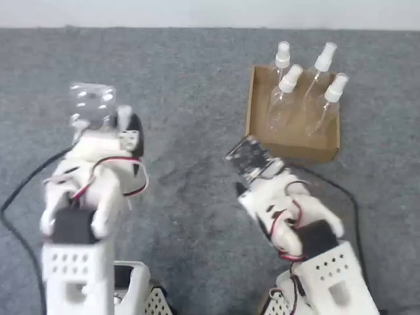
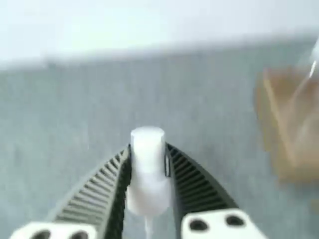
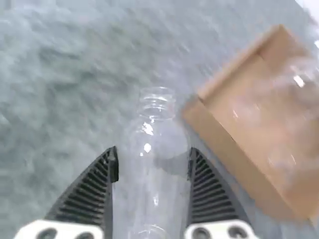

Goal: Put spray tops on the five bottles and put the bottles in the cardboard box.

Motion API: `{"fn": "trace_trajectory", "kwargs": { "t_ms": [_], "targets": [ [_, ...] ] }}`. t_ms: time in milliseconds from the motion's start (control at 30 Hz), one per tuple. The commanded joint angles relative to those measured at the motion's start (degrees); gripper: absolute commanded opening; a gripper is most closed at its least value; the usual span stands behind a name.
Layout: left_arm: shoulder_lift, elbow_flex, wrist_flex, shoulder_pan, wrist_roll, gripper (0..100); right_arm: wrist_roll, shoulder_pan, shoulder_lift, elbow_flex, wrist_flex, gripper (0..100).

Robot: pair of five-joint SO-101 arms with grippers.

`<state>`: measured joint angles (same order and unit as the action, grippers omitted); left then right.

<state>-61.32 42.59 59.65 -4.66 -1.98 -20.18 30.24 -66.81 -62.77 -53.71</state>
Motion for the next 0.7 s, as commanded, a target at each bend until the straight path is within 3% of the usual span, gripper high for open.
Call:
{"fn": "trace_trajectory", "kwargs": {
  "t_ms": [0,200,333,667],
  "targets": [
    [-4.40,-12.53,3.08,-0.09,-1.49,2,3.16,4.53,0.57,-0.62,7.25,0.6],
    [-3.16,-20.18,3.25,0.18,-9.93,1,8.00,9.19,0.57,-0.97,14.37,0.6],
    [-3.16,-19.91,-1.05,3.25,-16.62,1,8.35,10.86,0.57,-2.37,20.97,0.6],
    [-2.90,-18.15,-11.08,8.26,-16.97,1,8.00,17.45,-0.04,-10.29,27.56,0.6]
  ]
}}
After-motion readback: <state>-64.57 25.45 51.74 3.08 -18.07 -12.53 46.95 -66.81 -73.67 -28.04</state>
